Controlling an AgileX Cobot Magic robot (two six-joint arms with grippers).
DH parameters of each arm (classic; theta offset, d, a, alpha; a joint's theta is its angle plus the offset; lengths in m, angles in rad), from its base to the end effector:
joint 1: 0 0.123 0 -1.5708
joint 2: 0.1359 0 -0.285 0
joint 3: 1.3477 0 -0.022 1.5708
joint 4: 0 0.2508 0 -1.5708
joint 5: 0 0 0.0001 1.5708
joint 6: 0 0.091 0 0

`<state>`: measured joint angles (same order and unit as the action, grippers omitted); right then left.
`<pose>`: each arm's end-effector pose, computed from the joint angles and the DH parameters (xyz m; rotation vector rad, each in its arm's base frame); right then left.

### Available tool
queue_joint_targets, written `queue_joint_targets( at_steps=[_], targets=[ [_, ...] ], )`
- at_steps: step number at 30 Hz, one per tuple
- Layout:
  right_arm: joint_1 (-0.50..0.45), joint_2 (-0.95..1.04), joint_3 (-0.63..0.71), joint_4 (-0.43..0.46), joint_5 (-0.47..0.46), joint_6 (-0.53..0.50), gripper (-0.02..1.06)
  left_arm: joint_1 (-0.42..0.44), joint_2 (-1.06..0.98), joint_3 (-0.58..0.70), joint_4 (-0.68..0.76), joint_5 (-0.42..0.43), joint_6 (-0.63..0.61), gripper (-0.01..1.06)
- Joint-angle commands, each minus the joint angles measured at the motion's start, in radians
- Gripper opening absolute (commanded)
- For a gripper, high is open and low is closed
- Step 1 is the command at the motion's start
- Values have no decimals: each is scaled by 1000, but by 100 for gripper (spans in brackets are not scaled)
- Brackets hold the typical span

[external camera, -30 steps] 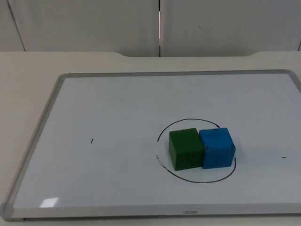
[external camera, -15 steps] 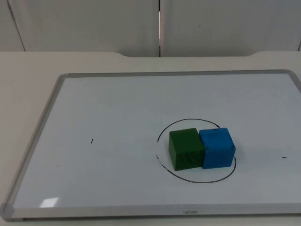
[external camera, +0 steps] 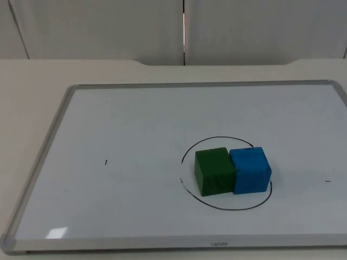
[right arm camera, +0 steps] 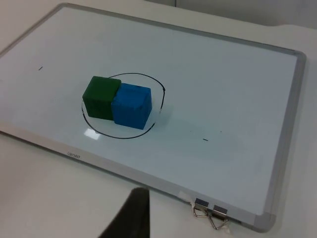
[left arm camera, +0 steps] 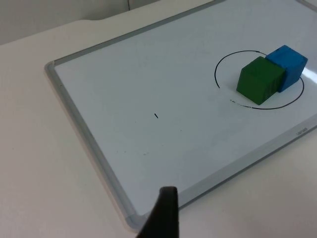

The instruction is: Push the two cubes into the marked area.

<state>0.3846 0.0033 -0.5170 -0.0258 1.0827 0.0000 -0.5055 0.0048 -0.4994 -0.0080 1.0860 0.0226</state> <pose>-0.0059 -0.0046 0.2803 -0.3917 2.0211 0.2078 -0.0048 0.0019 0.2751 0.5457 2.0167 -0.3043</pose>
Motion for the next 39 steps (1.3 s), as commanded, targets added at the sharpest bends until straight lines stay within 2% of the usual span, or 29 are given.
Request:
queue_joint_targets(
  at_steps=[1,5,8,11,39],
  targets=[
    [-3,-3,2,-6,-3,0,102,-4,-5,5,-2,-12,-2,81],
    [-3,-3,2,-6,-3,0,105,-4,-5,5,-2,-12,-2,81],
    [-3,-3,2,-6,-3,0,105,-4,-5,5,-2,-12,-2,85],
    [-3,-3,2,-6,-3,0,105,-4,-5,5,-2,-12,-2,106],
    [-3,-3,2,11,-3,7,105,-4,-5,5,-2,-12,-2,105]
  ],
)
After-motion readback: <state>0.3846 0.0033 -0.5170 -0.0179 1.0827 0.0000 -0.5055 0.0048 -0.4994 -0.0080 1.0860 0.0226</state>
